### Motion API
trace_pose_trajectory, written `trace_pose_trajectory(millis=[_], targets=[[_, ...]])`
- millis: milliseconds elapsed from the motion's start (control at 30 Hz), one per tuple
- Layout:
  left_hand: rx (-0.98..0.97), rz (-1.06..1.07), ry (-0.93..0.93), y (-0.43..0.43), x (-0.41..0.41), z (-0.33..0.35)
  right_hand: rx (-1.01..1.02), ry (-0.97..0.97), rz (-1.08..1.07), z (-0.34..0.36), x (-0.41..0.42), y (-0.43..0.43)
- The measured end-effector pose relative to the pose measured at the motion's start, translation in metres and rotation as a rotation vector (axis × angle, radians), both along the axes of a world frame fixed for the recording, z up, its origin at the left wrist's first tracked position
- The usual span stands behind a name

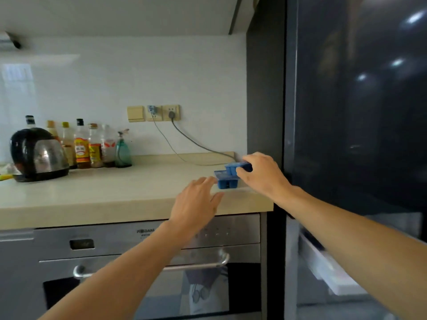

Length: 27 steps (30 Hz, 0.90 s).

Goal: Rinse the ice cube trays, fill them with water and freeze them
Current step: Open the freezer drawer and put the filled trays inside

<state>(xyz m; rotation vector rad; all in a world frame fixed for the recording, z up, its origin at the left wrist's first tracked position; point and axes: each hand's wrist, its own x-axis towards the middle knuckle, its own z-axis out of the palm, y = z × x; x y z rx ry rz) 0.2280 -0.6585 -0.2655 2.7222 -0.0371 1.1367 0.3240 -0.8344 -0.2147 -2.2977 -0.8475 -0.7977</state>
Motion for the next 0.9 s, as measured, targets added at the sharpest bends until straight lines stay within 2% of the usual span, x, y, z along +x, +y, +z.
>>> trace_pose_trajectory(millis=[167, 333, 500, 633, 733, 900], targets=[[0.030, -0.022, 0.140, -0.019, 0.056, 0.029, 0.097, -0.020, 0.059, -0.012, -0.024, -0.056], [0.097, 0.007, 0.231, -0.025, 0.074, 0.034, 0.096, -0.025, 0.049, -0.022, -0.042, -0.104], [0.128, -0.047, 0.153, -0.035, 0.063, 0.033, 0.080, -0.023, 0.006, -0.037, -0.052, -0.150], [0.140, -0.146, 0.091, -0.076, 0.045, 0.035, 0.019, -0.021, -0.117, -0.056, -0.048, -0.189], [0.267, -0.193, 0.086, -0.123, 0.027, 0.028, -0.041, 0.020, -0.243, -0.072, -0.040, -0.223], [0.299, -0.432, 0.043, -0.192, 0.013, -0.003, -0.119, 0.125, -0.399, -0.100, -0.015, -0.284]])
